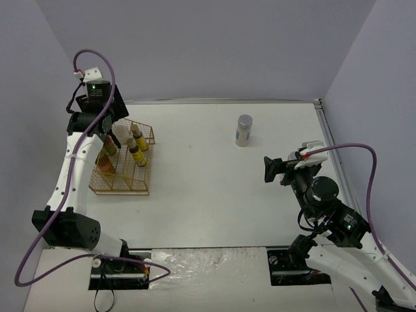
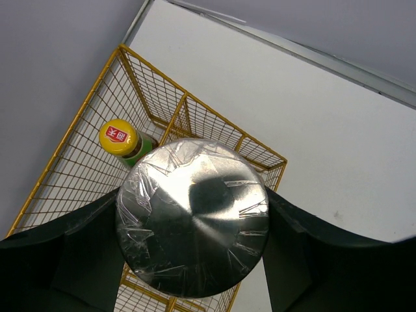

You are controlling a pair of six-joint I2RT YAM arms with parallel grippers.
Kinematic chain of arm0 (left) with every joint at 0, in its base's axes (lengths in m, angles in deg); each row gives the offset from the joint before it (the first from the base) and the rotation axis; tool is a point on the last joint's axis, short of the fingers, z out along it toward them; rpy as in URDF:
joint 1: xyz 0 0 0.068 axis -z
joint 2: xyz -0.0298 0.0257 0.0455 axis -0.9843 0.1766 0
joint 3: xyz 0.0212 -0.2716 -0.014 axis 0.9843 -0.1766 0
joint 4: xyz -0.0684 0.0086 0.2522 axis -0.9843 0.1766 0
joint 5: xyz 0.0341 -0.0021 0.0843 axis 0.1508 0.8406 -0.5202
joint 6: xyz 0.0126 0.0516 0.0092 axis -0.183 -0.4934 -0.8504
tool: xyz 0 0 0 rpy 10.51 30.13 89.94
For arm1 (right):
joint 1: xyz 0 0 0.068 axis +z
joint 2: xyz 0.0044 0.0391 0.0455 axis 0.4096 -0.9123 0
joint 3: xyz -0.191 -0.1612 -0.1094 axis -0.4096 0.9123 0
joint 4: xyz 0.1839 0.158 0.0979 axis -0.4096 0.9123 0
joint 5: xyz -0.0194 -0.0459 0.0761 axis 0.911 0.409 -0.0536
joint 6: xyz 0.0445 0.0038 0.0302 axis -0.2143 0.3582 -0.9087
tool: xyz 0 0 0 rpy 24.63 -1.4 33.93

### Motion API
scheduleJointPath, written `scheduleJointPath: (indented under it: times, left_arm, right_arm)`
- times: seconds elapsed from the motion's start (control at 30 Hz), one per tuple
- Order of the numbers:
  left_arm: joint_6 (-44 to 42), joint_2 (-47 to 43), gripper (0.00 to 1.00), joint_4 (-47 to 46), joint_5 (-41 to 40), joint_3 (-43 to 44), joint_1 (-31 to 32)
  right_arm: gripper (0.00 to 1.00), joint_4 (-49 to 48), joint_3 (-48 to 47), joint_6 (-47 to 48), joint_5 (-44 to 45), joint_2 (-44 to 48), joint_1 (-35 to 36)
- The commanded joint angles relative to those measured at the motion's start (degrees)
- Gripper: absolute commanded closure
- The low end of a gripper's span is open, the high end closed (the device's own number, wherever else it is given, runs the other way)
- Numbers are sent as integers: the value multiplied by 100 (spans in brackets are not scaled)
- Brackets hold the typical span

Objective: Organize the condiment bottles

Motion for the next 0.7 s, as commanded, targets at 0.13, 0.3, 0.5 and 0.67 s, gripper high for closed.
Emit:
scheduleJointPath:
  times: [0.13,0.3,0.5,0.67]
  left_arm:
    - [230,-104,100,-1101,-414,-309,-42]
    - [248,-39,100,-1109,-395,-275,-42]
    - [264,-233,100,-995,-321,-128,-42]
    - [177,-371,100,-902,-360,89,-42]
  right_arm:
    - [0,-464,37,65,-79,-19,-38]
    - [0,-465,52,72,-89,-28,-38]
    - [0,-465,37,98,-103,-89,-38]
    - [0,-479,29,104,-103,-100,-38]
